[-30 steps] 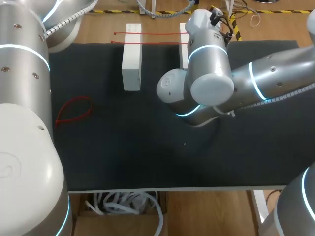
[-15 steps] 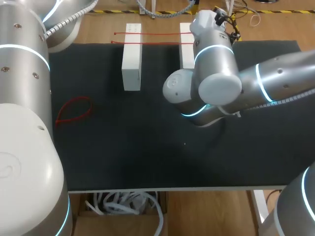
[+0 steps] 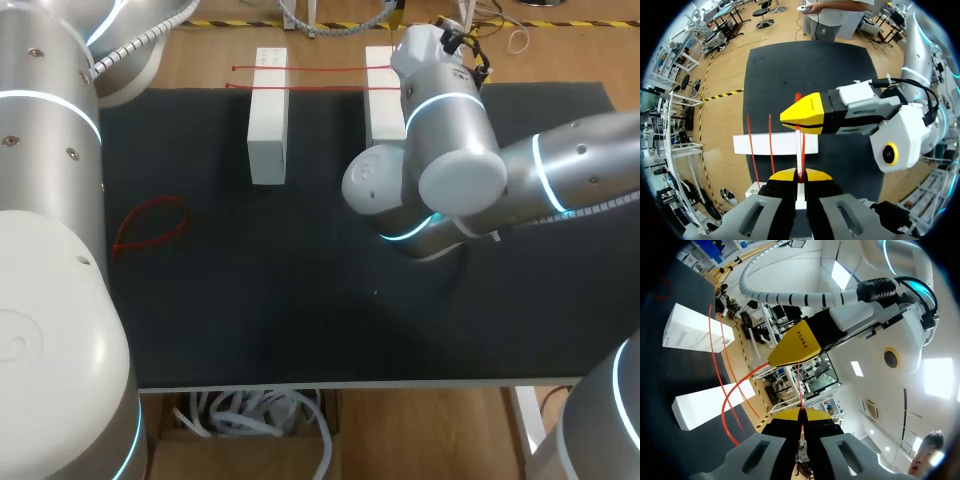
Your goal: Grab the tape and strap the tape.
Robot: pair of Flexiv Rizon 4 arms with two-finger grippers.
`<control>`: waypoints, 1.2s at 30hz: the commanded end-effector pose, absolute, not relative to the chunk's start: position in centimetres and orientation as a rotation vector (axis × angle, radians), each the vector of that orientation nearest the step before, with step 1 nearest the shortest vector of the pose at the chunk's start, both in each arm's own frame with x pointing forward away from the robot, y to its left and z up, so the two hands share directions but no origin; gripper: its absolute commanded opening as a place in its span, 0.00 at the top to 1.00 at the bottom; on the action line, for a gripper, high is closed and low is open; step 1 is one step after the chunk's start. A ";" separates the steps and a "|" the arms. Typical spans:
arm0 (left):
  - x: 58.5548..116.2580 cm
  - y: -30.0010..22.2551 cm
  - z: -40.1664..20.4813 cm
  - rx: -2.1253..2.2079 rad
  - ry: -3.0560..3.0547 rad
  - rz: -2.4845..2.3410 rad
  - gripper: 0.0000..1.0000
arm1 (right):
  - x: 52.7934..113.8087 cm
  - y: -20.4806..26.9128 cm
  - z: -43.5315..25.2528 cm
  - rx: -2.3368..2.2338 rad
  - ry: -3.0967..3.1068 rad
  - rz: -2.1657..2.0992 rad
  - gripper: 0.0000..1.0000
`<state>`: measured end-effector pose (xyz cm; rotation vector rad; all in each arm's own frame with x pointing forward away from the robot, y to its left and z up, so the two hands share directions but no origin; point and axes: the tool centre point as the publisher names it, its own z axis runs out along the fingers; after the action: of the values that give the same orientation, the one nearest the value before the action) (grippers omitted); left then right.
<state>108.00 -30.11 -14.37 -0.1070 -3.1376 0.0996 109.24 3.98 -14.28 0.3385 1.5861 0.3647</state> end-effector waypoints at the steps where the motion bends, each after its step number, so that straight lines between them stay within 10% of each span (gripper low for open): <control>1: 108.1 -30.1 -14.3 -0.106 -3.136 0.095 1.00 | 108.8 3.7 -13.7 0.319 1.610 0.387 1.00; 36: 108.1 -30.1 -14.3 -0.106 -3.136 0.095 1.00 | 109.2 3.3 -16.2 0.185 1.645 0.448 1.00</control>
<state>108.00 -30.12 -14.37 -0.1069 -3.1377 0.0996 109.37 3.42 -16.54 0.1872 1.6392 0.4438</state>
